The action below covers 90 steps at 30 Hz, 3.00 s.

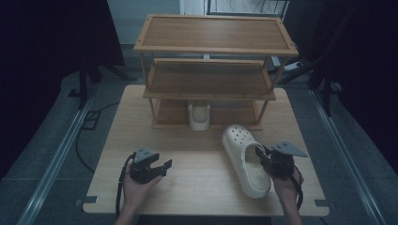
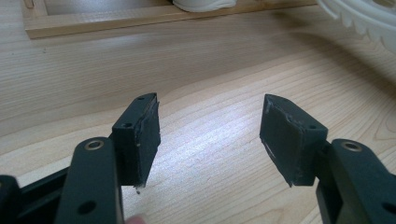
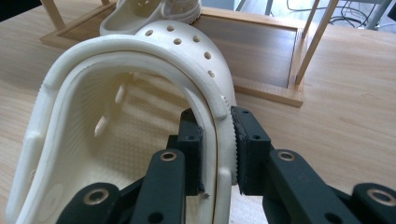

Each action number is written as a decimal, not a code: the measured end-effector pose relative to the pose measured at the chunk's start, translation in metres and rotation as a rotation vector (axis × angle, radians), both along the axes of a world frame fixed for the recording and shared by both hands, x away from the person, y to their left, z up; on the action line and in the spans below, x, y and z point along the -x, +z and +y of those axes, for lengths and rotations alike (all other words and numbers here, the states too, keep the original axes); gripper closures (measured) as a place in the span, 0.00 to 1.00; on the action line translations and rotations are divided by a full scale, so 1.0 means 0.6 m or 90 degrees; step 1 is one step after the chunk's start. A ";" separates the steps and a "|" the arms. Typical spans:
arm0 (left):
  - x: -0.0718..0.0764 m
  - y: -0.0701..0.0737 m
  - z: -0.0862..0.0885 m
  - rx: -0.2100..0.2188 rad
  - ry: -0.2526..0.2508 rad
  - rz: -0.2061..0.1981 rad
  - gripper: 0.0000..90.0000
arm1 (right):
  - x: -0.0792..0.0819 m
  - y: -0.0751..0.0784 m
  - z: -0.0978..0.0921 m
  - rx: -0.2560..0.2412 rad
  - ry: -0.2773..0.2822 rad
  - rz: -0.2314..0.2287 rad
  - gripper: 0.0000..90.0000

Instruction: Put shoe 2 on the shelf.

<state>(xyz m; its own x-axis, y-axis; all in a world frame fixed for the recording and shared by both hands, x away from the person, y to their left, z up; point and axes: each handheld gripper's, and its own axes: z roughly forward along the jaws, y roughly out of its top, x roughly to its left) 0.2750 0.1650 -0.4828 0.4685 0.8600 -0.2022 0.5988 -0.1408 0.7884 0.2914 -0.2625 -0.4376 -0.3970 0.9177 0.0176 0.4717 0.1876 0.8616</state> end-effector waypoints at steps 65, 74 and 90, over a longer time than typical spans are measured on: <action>0.006 0.014 0.023 0.030 0.014 -0.006 0.43 | -0.257 -0.069 0.157 0.054 -0.133 -0.051 0.79; 0.009 0.016 0.021 0.029 0.011 -0.009 0.43 | -0.222 -0.063 0.145 0.064 -0.094 -0.053 0.54; 0.008 0.011 0.013 0.019 0.003 0.000 0.43 | -0.096 -0.022 0.094 0.020 0.036 -0.041 0.63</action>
<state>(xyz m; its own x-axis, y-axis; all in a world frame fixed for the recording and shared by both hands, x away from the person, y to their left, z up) 0.2701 0.1729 -0.4762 0.4647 0.8559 -0.2271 0.5988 -0.1148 0.7926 0.3491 -0.2062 -0.4507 -0.4477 0.8934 -0.0384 0.4036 0.2402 0.8828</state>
